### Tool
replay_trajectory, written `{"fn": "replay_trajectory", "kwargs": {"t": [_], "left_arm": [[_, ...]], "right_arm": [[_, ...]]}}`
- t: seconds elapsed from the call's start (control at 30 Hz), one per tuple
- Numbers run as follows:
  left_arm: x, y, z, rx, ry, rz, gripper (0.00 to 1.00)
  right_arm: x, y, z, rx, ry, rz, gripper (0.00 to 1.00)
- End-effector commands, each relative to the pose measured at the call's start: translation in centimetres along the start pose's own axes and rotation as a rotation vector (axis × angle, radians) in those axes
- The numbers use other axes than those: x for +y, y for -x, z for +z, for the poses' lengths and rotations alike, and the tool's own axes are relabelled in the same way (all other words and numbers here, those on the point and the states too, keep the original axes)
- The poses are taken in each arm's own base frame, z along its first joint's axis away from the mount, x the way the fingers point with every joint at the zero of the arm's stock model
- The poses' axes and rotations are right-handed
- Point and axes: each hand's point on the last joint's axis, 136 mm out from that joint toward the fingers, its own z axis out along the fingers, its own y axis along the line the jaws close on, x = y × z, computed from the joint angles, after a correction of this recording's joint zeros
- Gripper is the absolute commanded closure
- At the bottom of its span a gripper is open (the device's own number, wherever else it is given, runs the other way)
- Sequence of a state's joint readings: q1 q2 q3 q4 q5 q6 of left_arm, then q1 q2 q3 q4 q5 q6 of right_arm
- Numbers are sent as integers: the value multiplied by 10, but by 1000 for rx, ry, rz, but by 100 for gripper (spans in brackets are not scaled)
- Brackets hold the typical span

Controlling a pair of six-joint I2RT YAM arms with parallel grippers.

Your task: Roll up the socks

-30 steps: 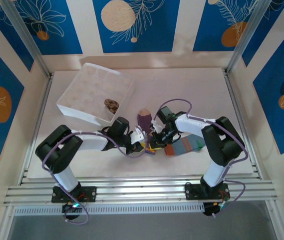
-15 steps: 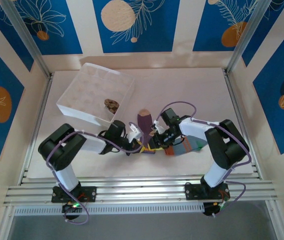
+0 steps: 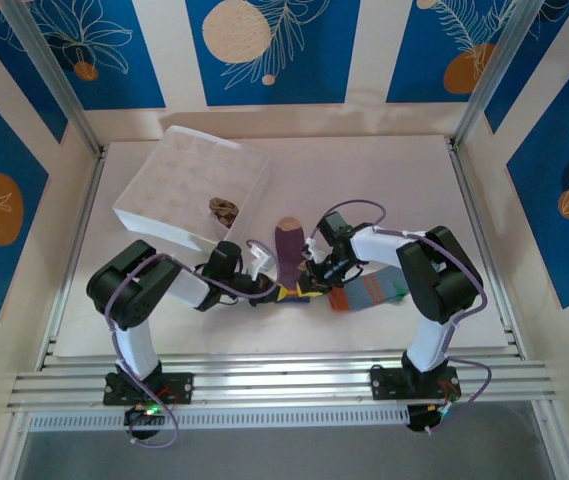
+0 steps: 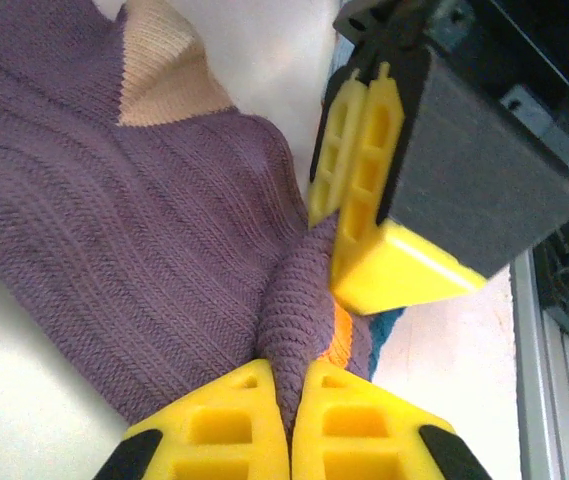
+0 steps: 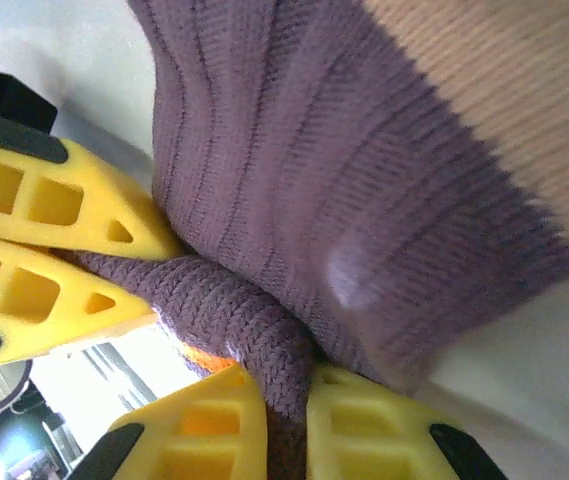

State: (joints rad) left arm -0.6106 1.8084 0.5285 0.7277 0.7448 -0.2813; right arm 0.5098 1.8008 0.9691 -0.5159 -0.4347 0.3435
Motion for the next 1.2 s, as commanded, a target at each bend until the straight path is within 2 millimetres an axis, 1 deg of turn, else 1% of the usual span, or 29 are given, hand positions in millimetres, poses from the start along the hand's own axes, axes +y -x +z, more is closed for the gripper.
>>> {"fn": "replay_trajectory", "kwargs": {"t": [0.0,0.23,0.33,0.4,0.5,0.57,0.73,0.83,0.97,1.07,1.17], "left_arm": [[2,-26,-16,55,52,72,92],[-32,1,-38,-12,33,488,84],[-40,9,-41,-31,43,631,82],[-42,11,-40,-27,73,716,81],[-44,13,-37,-3,127,833,78],[-47,11,-33,39,164,935,77],[-45,2,-23,167,279,1181,73],[-43,-4,-15,239,296,1262,71],[-39,-12,-2,305,291,1315,68],[-37,-11,6,313,297,1328,64],[-34,-10,12,311,298,1330,63]], "right_arm": [[-26,-11,7,56,-97,83,93],[-29,-17,10,110,-108,107,96],[-28,-18,8,116,-110,105,96],[-28,-19,7,121,-113,101,96],[-28,-21,7,130,-117,106,97],[-29,-22,7,138,-119,108,97],[-30,-24,8,156,-120,104,97],[-28,-23,7,159,-116,99,97],[-26,-22,7,163,-109,93,97],[-26,-22,7,165,-107,92,97],[-26,-23,7,168,-105,88,97]]}}
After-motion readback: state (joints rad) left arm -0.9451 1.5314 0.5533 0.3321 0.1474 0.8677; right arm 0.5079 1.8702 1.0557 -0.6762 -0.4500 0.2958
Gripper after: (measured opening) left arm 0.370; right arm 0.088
